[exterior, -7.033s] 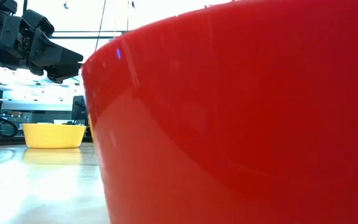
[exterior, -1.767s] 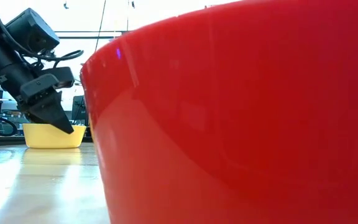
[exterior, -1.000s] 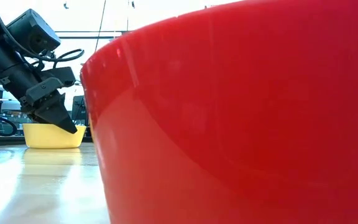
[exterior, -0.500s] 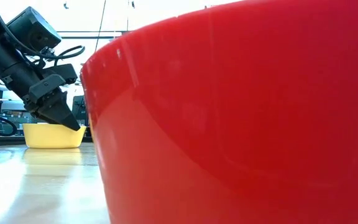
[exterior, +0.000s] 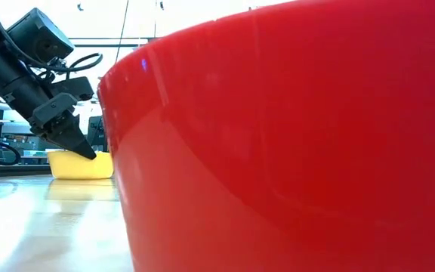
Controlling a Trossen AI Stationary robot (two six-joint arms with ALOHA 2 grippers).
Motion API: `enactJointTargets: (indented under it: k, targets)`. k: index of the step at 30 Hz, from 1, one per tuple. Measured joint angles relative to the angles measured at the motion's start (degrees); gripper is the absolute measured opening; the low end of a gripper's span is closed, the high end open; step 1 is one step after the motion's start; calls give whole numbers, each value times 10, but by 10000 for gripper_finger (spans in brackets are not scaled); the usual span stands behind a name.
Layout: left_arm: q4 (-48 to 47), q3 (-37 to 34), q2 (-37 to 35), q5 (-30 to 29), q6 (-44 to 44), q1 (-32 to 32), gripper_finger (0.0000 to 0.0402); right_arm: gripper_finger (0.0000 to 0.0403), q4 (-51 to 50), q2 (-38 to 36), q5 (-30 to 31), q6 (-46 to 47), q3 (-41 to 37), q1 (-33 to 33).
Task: Nest bowls inside each other
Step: Stack the yellow bowl on the blue bowl
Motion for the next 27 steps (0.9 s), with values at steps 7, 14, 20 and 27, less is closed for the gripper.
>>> enactJointTargets:
  k: [7,14,20,27]
  targets:
    - [151,-1,1,-12,115,-1,6,125,-12,0,0,13,0,0]
    - [407,-1,1,41,286,24,6,124,-12,0,0,14,0,0]
    - [534,-1,39,162,322,107,6,124,-12,0,0,12,0,0]
    - [710,44,227,292,314,187,6,122,-13,0,0,10,0,0]
